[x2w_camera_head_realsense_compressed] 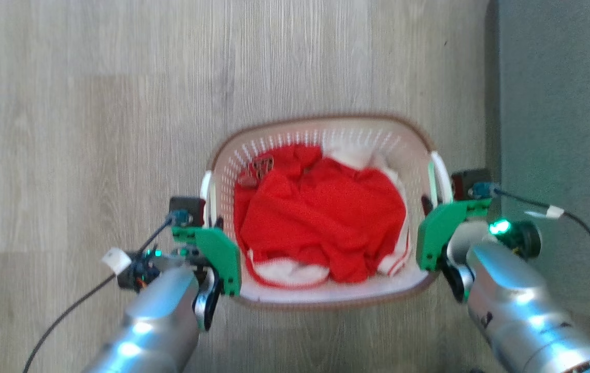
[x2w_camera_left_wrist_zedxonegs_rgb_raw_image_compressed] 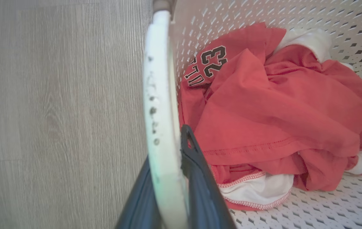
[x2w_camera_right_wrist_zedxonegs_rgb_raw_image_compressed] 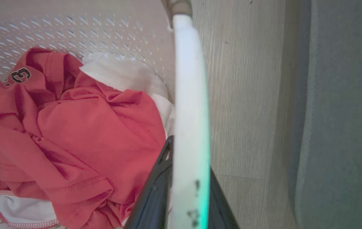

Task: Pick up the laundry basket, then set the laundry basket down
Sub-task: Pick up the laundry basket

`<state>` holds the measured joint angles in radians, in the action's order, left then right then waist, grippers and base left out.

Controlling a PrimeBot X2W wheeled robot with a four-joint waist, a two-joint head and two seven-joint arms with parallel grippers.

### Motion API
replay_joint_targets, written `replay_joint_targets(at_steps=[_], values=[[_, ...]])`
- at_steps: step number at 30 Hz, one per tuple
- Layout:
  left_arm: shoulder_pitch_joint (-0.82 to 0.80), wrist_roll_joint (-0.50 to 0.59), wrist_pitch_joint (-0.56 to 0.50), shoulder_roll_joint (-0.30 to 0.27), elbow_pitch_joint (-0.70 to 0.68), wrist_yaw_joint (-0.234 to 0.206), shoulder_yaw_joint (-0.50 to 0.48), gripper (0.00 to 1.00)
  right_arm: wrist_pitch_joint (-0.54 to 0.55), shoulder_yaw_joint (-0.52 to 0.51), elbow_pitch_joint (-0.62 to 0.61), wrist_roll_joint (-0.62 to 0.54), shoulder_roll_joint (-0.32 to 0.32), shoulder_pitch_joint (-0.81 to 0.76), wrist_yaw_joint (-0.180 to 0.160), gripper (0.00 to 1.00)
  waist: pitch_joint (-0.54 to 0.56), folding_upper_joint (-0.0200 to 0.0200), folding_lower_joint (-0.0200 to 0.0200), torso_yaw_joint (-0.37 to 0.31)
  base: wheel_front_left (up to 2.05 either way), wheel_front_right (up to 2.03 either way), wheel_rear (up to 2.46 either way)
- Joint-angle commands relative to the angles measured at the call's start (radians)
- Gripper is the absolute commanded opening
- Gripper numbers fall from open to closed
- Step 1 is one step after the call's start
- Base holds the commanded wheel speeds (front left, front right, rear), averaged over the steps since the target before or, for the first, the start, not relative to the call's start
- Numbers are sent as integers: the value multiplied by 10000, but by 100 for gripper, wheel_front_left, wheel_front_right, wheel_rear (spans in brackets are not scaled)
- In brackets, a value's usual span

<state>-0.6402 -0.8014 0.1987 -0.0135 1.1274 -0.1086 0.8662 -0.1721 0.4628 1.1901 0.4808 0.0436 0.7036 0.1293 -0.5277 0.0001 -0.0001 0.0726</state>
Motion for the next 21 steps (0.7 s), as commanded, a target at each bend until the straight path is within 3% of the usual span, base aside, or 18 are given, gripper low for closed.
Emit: replay_joint_targets(at_steps=[1,21], values=[[284,-54,-34,-367,183,-18,-77,0,21,277,26,97,67,-442,14,0,629,-1,1,-52,0,0,0],[2019,-1220,-1327,-367,628,382,1135,0,1494,1880,456,2168,67,-2242,14,0,3466,-1,1,-58,0,0,0]])
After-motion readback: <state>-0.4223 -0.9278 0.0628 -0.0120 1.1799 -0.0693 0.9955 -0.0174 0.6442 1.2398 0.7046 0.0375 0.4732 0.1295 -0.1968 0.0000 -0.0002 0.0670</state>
